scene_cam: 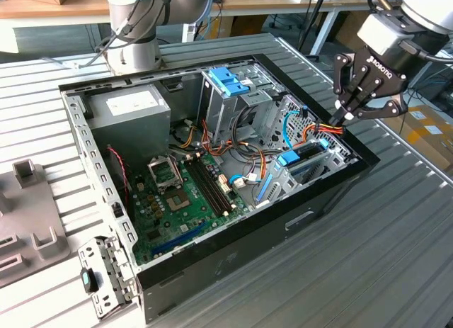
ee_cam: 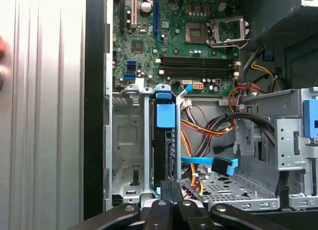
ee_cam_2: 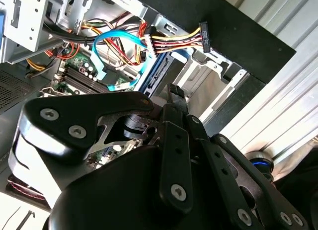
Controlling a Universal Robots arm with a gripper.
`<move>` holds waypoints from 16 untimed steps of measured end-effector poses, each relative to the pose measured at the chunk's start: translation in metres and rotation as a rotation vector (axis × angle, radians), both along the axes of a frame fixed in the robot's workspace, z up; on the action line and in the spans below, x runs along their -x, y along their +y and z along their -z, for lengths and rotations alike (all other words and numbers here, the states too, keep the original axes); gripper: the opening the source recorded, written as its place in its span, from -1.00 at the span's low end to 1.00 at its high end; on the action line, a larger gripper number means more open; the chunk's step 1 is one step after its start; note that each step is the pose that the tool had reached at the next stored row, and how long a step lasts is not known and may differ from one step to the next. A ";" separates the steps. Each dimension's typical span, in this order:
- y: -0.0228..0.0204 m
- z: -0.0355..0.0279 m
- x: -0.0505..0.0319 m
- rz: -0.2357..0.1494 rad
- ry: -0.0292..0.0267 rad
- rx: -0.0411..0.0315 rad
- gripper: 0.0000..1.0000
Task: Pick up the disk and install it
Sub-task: 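Insert the disk into the insertion slot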
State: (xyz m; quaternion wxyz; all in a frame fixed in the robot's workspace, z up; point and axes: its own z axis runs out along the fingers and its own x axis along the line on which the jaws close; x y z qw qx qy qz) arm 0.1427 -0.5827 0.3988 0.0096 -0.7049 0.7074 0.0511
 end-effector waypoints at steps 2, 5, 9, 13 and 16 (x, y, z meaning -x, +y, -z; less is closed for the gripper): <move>-0.0010 0.0004 -0.0014 0.000 0.0001 0.0000 -0.79; -0.0021 0.0008 -0.0025 0.000 0.0001 -0.0001 -0.79; -0.0040 0.0014 -0.0044 0.000 0.0001 -0.0001 -0.79; -0.0060 0.0021 -0.0072 0.000 0.0002 -0.0001 -0.79; -0.0066 0.0026 -0.0113 0.000 0.0004 -0.0001 -0.79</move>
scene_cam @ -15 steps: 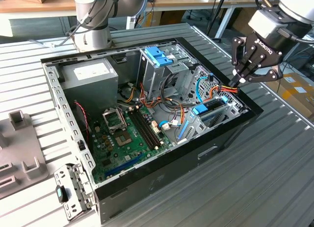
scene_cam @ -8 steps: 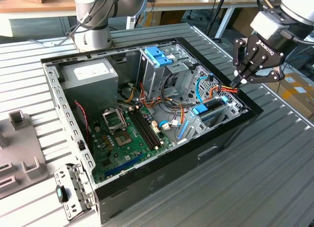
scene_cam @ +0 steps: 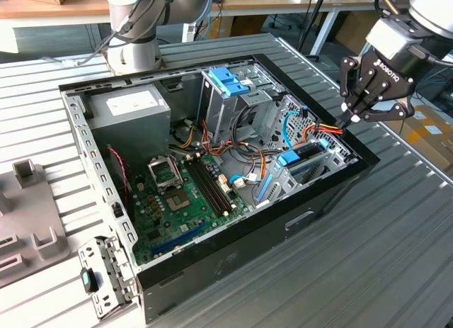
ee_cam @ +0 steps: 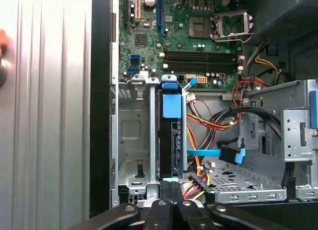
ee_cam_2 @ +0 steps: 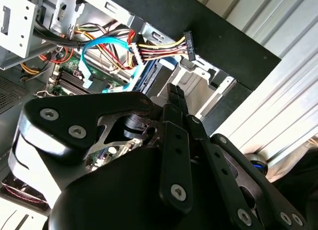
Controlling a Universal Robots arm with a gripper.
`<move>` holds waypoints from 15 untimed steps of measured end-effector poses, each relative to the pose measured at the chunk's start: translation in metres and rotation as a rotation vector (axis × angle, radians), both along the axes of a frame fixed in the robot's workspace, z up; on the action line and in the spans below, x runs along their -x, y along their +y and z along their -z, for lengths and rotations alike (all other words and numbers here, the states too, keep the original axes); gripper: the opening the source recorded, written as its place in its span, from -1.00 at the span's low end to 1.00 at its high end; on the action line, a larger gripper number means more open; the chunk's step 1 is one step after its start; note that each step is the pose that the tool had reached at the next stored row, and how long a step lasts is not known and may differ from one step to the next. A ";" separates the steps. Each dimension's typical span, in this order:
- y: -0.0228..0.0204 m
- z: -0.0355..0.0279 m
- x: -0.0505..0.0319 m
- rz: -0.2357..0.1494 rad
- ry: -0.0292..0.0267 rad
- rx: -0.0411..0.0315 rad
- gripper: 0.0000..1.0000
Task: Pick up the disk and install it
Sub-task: 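Insert the disk into the insertion slot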
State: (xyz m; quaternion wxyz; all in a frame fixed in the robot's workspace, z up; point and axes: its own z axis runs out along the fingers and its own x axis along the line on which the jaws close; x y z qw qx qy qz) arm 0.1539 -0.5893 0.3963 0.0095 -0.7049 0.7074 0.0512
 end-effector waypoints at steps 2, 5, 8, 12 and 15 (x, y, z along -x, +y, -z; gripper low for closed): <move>-0.0007 0.0004 -0.0030 0.000 0.0002 0.0000 -0.79; -0.0018 0.0009 -0.0064 0.000 0.0004 0.0000 -0.79; -0.0028 0.0014 -0.0090 0.000 0.0005 0.0000 -0.79; -0.0034 0.0019 -0.0132 0.000 0.0007 0.0000 -0.79; -0.0034 0.0020 -0.0156 0.000 0.0008 0.0000 -0.79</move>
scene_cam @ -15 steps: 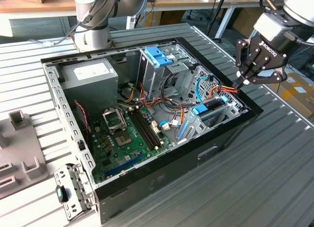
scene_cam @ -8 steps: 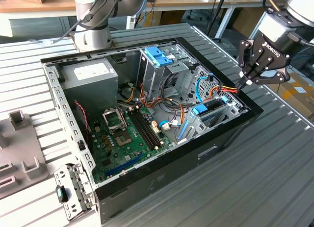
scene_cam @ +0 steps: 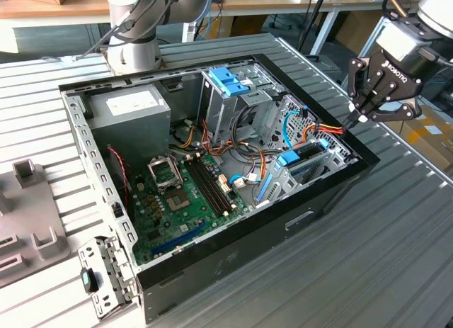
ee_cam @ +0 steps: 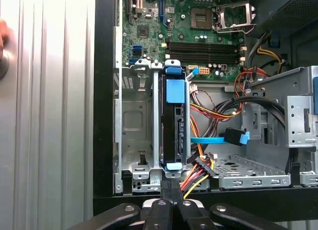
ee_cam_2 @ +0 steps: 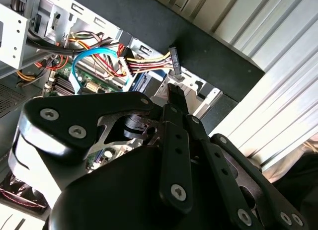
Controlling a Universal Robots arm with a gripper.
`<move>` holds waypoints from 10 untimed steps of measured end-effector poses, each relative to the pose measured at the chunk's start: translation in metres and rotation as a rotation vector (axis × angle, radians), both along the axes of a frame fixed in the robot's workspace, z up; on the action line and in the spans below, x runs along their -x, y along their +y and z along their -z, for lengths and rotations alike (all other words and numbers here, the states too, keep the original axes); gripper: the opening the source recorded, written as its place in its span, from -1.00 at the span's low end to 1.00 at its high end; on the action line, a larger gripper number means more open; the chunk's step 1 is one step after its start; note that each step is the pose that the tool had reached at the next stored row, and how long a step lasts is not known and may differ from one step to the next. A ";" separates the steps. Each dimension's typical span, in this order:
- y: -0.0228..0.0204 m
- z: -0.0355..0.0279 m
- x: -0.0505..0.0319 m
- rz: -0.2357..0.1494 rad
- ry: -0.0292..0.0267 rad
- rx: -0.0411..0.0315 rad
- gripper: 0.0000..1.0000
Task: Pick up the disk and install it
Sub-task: 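Insert the disk into the insertion slot, then insert the first disk wire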
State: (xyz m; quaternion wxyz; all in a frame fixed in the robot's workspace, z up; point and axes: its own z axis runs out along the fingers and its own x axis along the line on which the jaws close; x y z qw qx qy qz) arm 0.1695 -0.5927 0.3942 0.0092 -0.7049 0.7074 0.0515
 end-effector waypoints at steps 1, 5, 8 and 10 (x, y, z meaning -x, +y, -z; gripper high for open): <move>-0.0001 0.0000 -0.0005 0.000 0.0000 0.0001 -0.79; 0.0004 0.0003 -0.0008 -0.001 0.0000 0.0001 -0.79; 0.0012 0.0003 -0.0009 -0.002 0.0000 0.0002 -0.79; 0.0021 0.0005 -0.0010 -0.005 0.0000 0.0000 -0.79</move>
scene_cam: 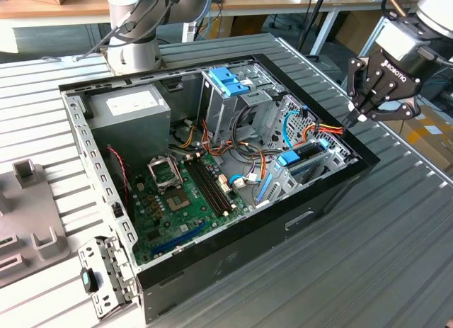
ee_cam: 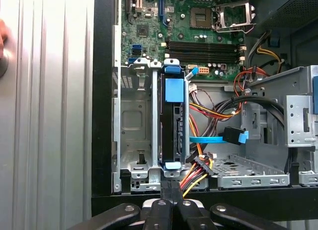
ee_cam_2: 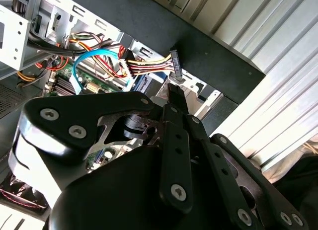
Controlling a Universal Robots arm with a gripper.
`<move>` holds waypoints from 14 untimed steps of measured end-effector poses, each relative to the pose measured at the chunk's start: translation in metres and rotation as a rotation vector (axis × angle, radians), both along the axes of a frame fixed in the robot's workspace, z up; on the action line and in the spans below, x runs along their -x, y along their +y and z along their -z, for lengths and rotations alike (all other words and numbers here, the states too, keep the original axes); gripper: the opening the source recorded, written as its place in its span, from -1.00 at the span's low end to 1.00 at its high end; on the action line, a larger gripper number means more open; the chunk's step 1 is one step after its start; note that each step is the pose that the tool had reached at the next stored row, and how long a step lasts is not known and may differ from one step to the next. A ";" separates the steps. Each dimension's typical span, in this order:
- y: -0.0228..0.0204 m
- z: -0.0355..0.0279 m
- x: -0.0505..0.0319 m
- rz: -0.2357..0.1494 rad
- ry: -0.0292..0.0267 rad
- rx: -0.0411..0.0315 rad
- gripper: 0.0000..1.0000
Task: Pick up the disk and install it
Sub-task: 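Insert the first disk wire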
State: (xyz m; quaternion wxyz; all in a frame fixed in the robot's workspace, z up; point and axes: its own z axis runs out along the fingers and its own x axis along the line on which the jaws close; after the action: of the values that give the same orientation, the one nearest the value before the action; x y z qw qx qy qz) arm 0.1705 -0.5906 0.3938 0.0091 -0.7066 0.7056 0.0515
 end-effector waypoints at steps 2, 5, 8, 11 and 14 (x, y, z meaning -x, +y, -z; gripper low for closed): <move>0.0004 0.0002 -0.0002 -0.004 0.0000 -0.0001 -0.79; 0.0006 0.0006 -0.0006 -0.013 0.0000 0.0002 -0.79; 0.0006 0.0017 -0.0009 -0.019 0.0000 0.0000 -0.79; 0.0006 0.0039 -0.0016 -0.029 0.0000 0.0001 -0.79; 0.0006 0.0047 -0.0025 -0.035 0.0000 0.0003 -0.79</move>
State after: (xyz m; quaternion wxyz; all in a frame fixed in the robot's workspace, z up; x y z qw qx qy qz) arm 0.1730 -0.5900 0.3891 0.0081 -0.7190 0.6930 0.0516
